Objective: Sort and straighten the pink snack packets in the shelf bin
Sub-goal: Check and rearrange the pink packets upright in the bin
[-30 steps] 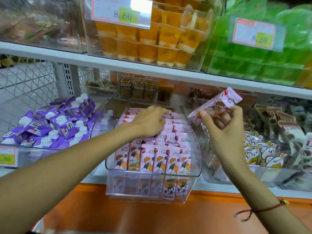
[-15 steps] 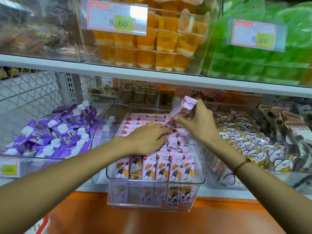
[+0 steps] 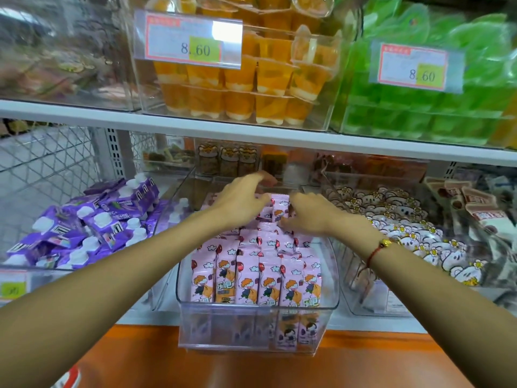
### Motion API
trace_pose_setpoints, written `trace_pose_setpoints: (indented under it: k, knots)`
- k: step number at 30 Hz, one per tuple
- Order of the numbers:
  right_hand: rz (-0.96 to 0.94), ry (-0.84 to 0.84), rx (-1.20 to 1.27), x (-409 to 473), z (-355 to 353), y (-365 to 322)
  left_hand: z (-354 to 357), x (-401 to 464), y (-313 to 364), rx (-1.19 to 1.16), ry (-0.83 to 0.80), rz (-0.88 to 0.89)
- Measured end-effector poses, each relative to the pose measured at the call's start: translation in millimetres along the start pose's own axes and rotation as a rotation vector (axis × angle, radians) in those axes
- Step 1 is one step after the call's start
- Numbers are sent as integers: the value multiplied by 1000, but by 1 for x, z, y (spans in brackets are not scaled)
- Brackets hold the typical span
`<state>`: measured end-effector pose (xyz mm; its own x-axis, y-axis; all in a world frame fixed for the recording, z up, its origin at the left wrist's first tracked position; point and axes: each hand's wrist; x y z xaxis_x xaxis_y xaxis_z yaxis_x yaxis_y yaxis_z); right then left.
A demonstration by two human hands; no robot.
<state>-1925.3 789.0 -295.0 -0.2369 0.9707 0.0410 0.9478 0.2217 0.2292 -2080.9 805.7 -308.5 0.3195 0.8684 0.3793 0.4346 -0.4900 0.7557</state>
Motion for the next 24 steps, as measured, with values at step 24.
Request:
trace_pose_setpoints:
  k: [24]
  knots:
    - [-139, 388, -44, -104, 39, -25, 16, 4, 1, 403, -377, 21]
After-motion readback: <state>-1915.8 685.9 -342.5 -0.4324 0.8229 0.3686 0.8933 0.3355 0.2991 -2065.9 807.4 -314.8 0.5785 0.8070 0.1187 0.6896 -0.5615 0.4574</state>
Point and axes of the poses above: each hand's wrist, its own x-axis towards the middle knuckle, its own z-axis out of the palm, y = z × x, and after that the axes turned 15 degrees about -x, right-handed
